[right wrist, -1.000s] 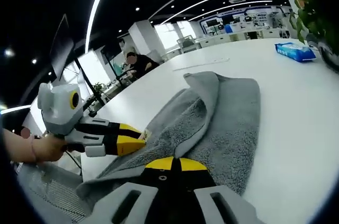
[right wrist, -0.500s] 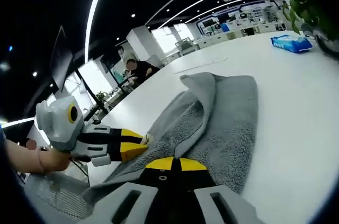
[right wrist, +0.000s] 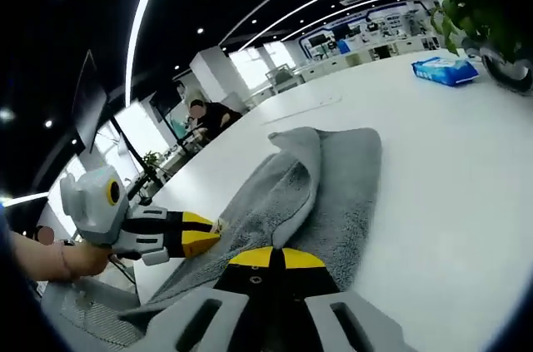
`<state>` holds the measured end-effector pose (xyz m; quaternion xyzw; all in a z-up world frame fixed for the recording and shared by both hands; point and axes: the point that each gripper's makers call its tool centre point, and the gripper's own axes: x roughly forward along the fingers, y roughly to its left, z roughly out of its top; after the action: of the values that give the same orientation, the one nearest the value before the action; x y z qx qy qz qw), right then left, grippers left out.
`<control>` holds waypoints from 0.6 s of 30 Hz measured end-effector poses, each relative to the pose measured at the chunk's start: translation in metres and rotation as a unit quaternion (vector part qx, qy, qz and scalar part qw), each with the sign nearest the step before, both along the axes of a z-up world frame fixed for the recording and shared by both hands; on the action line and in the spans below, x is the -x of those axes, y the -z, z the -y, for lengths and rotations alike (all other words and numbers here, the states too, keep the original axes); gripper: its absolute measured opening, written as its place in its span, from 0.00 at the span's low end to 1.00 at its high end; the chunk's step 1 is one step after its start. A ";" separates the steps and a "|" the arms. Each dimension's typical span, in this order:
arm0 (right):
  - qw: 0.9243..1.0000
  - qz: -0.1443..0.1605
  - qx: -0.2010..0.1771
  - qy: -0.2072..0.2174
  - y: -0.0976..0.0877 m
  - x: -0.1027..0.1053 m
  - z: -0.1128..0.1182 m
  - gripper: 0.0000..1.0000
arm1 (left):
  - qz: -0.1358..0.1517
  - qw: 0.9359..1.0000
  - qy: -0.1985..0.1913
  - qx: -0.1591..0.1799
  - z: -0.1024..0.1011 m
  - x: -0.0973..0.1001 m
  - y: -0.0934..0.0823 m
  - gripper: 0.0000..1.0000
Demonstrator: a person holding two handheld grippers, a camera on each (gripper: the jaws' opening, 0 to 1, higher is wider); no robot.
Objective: Open the folded towel by lifting each exposed corner and separating the folded layers until the towel lies flat within the target outline without major curled edges
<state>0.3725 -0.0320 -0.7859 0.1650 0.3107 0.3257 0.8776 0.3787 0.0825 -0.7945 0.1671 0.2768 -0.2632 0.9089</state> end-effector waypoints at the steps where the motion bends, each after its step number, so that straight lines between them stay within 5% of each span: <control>1: 1.000 -0.001 -0.003 0.006 -0.001 -0.001 0.002 0.00 | 0.000 1.000 -0.002 0.000 -0.001 -0.001 0.000 0.07; 18: 0.999 0.001 -0.010 0.046 -0.008 -0.011 0.026 0.00 | -0.007 1.000 -0.023 0.017 -0.014 -0.004 0.000 0.07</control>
<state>0.3832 -0.0576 -0.7780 0.1873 0.2987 0.2883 0.8903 0.3824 0.0961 -0.7948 0.1434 0.2825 -0.2477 0.9156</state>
